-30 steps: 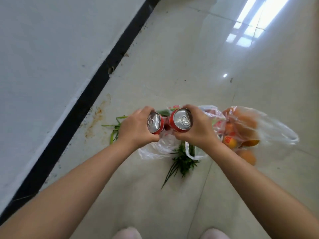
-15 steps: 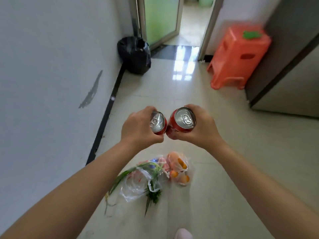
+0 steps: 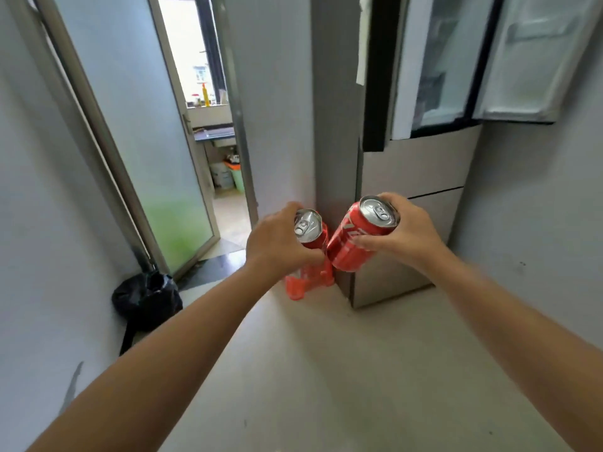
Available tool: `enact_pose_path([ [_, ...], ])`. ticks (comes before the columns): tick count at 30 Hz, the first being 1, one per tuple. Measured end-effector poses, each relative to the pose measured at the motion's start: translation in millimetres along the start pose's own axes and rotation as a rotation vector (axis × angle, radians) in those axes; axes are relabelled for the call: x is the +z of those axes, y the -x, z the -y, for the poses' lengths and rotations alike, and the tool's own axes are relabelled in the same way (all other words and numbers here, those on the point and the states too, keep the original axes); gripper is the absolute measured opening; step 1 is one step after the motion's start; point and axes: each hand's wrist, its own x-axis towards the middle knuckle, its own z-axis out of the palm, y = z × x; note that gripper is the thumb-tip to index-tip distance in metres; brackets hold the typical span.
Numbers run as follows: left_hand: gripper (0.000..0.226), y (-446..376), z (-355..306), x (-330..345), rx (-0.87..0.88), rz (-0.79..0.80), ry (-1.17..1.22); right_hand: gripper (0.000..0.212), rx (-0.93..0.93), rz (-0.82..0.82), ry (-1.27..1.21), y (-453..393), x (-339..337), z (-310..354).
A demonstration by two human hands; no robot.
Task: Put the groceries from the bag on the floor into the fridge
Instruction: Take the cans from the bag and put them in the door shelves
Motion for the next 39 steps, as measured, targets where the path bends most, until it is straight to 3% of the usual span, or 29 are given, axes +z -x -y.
enact_pose_path([
  [10,0.064,-129,-201,80,0.118,-0.055,0.051,0.054,-0.083,-0.112,0.074,-76,-214,-73],
  [16,0.065,-217,-290,143,0.138,-0.068,0.067,0.049,-0.076,-0.181,0.052,-139,-321,-141],
  [28,0.063,-440,-401,268,0.258,-0.111,0.122,0.055,-0.022,-0.384,0.158,-315,-448,-296],
  [39,0.058,-624,-466,374,0.259,-0.126,0.232,0.046,0.009,-0.509,0.214,-469,-550,-419],
])
